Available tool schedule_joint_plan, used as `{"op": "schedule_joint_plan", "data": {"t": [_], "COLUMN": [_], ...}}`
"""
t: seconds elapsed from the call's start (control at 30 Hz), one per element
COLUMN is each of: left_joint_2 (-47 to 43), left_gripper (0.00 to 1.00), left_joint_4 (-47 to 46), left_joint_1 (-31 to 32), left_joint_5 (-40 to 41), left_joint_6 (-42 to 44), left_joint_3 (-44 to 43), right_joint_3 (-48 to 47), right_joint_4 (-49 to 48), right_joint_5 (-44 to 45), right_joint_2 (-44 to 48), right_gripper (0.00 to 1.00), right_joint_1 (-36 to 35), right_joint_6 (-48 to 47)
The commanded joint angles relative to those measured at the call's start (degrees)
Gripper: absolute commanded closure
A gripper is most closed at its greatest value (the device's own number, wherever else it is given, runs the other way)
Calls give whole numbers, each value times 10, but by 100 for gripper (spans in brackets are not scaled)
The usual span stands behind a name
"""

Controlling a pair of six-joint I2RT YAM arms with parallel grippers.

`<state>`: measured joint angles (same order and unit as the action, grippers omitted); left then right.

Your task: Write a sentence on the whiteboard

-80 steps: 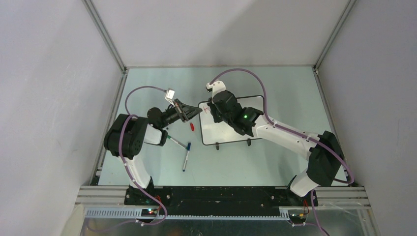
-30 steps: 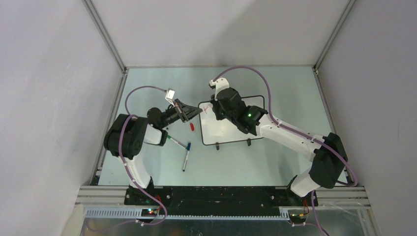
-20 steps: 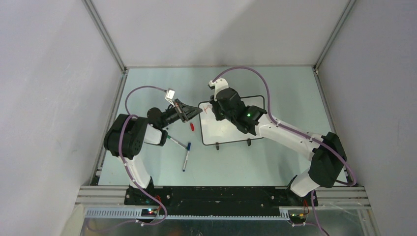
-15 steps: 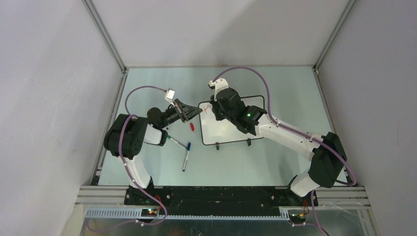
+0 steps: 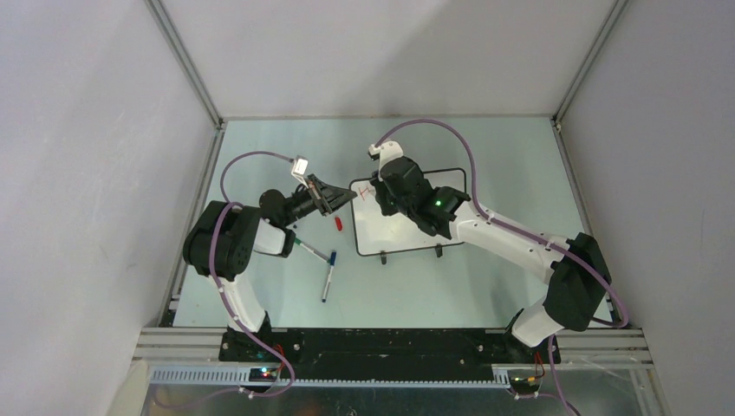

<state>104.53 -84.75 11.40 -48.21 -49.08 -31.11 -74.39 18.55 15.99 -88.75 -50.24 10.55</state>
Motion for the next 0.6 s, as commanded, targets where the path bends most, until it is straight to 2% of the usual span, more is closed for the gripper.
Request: {"op": "schedule_joint_plan", "data": {"t": [0.0,0.57], "left_joint_2": [-6,-5], "left_gripper": [100,100], "left_joint_4": [-30,-30], "left_joint_1": [5,4], "left_joint_5": [-2,-2], "left_joint_6": [12,12], "left_joint_3": [-11,-11], "right_joint_3": [2,16], "right_joint_4": [10,9], "right_joint_5": [10,3], "right_joint_2": [4,28], "right_gripper": [100,100], "right_joint_1": [-3,-10], "right_joint_6": [9,9]}}
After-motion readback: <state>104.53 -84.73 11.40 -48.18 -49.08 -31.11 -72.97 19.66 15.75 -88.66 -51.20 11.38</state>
